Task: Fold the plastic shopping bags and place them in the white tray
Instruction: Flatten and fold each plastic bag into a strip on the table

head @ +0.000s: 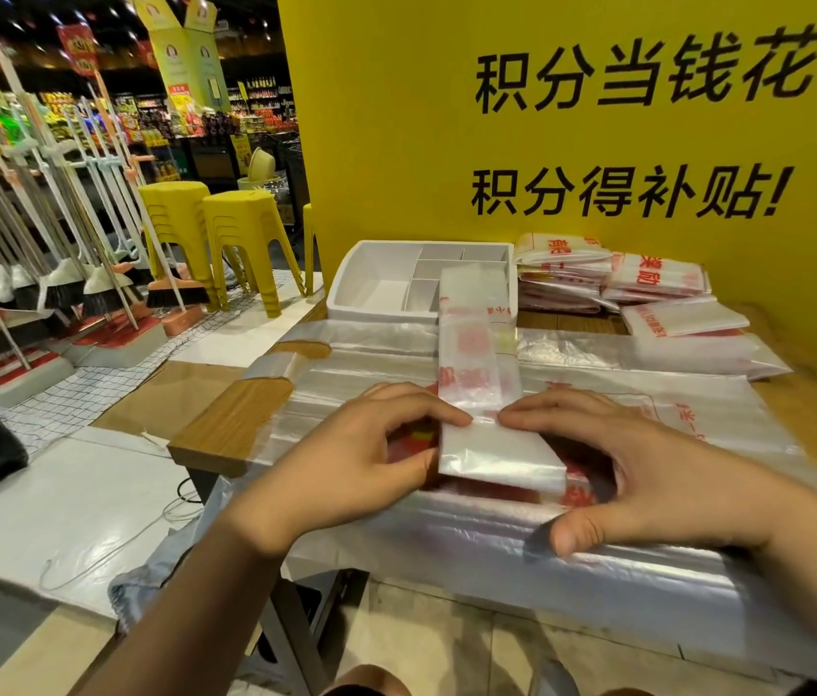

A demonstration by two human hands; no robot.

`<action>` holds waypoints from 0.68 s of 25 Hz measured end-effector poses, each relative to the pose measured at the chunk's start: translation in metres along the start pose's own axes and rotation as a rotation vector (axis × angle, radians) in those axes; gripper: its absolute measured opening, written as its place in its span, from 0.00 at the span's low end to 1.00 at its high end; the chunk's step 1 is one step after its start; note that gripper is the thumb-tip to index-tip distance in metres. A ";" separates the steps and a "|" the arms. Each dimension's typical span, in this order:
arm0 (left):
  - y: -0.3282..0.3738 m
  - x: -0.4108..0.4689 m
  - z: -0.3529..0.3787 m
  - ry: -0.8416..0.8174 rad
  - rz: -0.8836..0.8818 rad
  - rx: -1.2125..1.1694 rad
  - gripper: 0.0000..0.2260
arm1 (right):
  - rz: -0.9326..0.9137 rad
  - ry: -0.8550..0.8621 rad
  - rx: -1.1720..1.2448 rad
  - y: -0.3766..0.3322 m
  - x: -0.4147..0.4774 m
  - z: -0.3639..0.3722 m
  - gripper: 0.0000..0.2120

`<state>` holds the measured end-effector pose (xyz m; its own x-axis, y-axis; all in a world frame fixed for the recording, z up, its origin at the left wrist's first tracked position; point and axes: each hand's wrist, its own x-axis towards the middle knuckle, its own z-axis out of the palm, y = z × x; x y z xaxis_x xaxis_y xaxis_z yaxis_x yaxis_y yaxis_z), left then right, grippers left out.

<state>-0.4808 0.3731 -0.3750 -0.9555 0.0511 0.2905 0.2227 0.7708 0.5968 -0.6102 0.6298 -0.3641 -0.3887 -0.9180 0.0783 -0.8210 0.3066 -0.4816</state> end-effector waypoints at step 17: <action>0.009 0.002 0.008 0.092 -0.081 -0.213 0.06 | 0.015 0.395 0.112 -0.001 0.010 0.012 0.09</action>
<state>-0.4823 0.3850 -0.3754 -0.9525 -0.0705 0.2963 0.1915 0.6179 0.7626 -0.6082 0.6169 -0.3727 -0.5484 -0.7402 0.3891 -0.7721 0.2695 -0.5756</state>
